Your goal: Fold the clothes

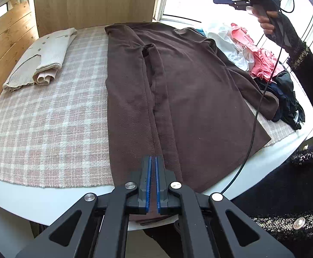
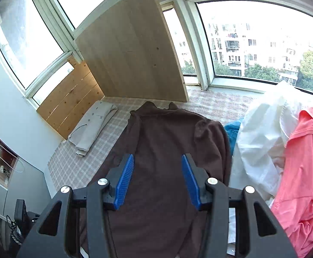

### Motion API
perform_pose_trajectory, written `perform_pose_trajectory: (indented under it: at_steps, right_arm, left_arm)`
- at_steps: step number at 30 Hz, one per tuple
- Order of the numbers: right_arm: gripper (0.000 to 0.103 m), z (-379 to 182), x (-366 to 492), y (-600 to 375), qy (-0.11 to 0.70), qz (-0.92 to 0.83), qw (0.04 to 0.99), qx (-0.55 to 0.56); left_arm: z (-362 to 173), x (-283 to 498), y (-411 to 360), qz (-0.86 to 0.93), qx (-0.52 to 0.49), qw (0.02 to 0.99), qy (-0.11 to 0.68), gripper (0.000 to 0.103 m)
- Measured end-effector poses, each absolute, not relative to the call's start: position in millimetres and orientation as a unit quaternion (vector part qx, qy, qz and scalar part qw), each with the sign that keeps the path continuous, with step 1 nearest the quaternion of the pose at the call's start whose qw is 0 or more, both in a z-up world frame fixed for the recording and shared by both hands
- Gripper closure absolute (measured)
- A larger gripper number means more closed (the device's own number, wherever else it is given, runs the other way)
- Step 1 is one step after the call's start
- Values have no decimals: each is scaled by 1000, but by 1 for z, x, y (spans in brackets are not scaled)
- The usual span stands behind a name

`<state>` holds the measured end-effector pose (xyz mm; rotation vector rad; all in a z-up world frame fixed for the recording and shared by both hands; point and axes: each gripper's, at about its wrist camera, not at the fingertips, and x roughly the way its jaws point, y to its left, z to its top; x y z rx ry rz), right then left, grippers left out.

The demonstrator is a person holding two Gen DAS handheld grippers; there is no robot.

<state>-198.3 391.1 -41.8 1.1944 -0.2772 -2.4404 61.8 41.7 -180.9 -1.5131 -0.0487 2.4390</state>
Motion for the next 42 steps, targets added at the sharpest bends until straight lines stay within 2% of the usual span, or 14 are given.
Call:
perform_pose_trajectory:
  at_steps: [3,9,13,18,22,25,26,27,28,33,37,42]
  right_arm:
    - [56,-75,-160,441,-99,-866,143,469]
    - [56,-128,-72,480,-121,-840,97,519]
    - [56,-161,-16,504,-134,-822,67,549]
    - [54,-162,-13,487,-101,-824,75,552]
    - [54,-168,-27,465,-15,-826,89,557]
    - [54,-182,-39,454,19,-811,119,573]
    - [64,-187,-42,452,25,-803,124,582]
    - [95,-188,-43,453,25,-798,129,589]
    - [99,-188,-44,455,21,-793,136,593]
    - [100,-123,-25,500,-57,-825,168,536]
    - [100,-81,-16,556,-100,-851,140,497]
    - [99,-99,-38,584,-27,-845,51,531]
  left_arm:
    - [-179,61,62,839,-522,155,-12,101]
    - [-188,52,128,815,-530,234,25,101]
    - [-197,45,163,796,-531,287,47,97]
    - [-212,27,178,781,-538,312,59,98]
    - [-227,17,182,773,-548,315,65,98]
    - [-238,12,184,771,-556,302,67,97]
    - [-242,12,184,771,-559,297,68,96]
    - [-245,11,184,771,-562,292,68,94]
    - [-247,11,184,773,-562,288,67,94]
    - [-248,12,178,778,-563,275,44,94]
    - [-248,12,177,780,-567,262,36,94]
    - [-246,10,183,774,-584,240,48,94]
